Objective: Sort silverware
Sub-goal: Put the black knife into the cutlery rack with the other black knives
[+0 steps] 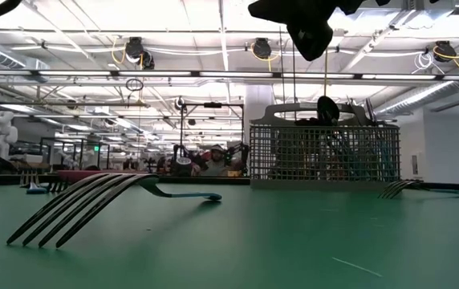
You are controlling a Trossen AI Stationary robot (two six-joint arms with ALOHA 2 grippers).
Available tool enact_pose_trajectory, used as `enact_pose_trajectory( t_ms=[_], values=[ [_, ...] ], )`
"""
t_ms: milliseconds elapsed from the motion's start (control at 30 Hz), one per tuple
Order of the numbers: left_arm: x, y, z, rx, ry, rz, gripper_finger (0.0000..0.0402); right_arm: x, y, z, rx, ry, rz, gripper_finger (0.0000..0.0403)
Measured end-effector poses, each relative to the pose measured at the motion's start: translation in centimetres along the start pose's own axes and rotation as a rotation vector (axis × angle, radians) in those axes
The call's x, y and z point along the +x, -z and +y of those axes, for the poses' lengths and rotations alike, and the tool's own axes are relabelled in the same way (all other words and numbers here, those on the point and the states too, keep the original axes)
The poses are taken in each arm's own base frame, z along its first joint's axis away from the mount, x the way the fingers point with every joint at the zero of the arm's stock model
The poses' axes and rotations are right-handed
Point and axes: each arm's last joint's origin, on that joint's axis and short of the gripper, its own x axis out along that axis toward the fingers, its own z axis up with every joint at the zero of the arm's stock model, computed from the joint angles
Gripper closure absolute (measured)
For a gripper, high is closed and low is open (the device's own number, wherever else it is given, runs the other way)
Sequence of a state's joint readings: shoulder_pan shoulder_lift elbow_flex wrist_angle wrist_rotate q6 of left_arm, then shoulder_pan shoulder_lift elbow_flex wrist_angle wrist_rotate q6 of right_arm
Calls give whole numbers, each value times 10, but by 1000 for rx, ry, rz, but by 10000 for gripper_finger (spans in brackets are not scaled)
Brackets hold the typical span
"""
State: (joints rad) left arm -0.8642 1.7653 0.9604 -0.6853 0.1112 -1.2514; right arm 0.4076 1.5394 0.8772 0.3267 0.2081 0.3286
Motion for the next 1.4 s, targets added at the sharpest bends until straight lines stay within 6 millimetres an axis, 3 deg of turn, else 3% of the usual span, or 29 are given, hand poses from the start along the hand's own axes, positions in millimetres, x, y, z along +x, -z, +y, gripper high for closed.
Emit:
enact_pose_trajectory(
  t_ms=[300, 533, 833, 1167, 1400],
  values=[
    [-16, -6, -6, 76, 55, 7, 362, 0, 0, 0, 0, 0, -1, 259],
    [-55, -22, -6, 177, 195, -77, 362, 0, 0, 0, 2, 0, -3, 259],
    [-103, -44, 11, 256, 240, -413, 362, 0, 0, 0, 1, 0, 1, 259],
    [-133, -52, 12, 354, 176, -792, 362, 13, 11, -1, -9, 6, 10, 259],
    [-149, -63, 2, 436, 202, -1009, 362, 33, 9, 1, -122, -50, -216, 259]
  ],
)
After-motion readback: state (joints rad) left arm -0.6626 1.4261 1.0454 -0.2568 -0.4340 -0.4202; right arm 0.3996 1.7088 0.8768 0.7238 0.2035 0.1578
